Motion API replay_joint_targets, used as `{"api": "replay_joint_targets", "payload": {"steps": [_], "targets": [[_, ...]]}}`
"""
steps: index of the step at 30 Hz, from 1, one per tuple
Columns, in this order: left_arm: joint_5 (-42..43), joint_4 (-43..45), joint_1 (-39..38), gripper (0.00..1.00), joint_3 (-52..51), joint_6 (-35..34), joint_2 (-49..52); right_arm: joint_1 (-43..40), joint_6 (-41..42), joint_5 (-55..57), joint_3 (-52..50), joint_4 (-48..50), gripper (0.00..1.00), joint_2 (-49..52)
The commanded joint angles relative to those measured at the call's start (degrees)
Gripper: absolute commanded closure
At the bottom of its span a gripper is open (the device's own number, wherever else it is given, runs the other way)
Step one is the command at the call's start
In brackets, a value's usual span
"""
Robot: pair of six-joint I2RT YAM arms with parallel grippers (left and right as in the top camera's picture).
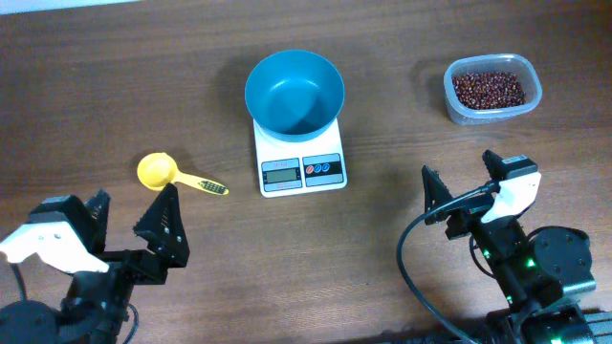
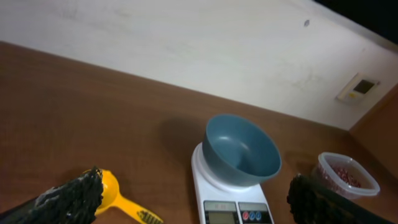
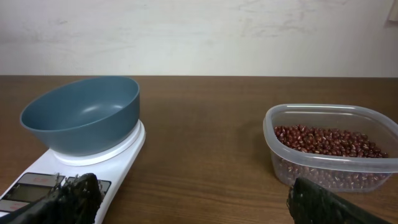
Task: Scoop item into bowl and weigh 50g on scale
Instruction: 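Lower the left gripper and grasp the yellow scoop's cup rim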
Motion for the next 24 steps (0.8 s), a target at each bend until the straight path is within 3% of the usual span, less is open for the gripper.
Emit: {"api": "replay_joint_targets", "payload": {"steps": [1,5,10,12,16,19,22,24], "targets": [[1.16,-1.81,-0.24,0.01,3.10,-0.72,3.65,0.66,-0.42,0.46,-0.42,-0.22,0.01,0.04],[1.20,-3.45,-0.24,0.01,9.01,-0.22,14.78,0.66,-0.42,0.48,-0.42,-0.22,0.01,0.04],[1.90,-18.53,-0.24,0.01,26.45,3.63,30.49,0.66,-0.42,0.46,-0.42,-0.22,0.01,0.04],[2.14,-23.45,-0.24,0.01,28.33,3.61,32.63,0.66,-0.42,0.46,-0.42,-0.22,0.01,0.04],[16.24,-29.94,-0.24,0.01,28.33,3.58,34.64,0.66,-0.42,0.46,-0.42,-0.22,0.01,0.04],[19.43,-32.15,-0.24,0.01,28.33,3.58,34.93,0.66,-0.42,0.46,-0.42,-0.22,0.01,0.04],[14.86,-32.09,-0.24,0.01,28.33,2.14,34.97,0.66,-0.42,0.46,-0.42,-0.22,0.01,0.04],[7.21,-32.89,-0.24,0.01,28.33,-7.65,34.97,0.66,-0.42,0.46,-0.42,-0.22,0.01,0.04]]}}
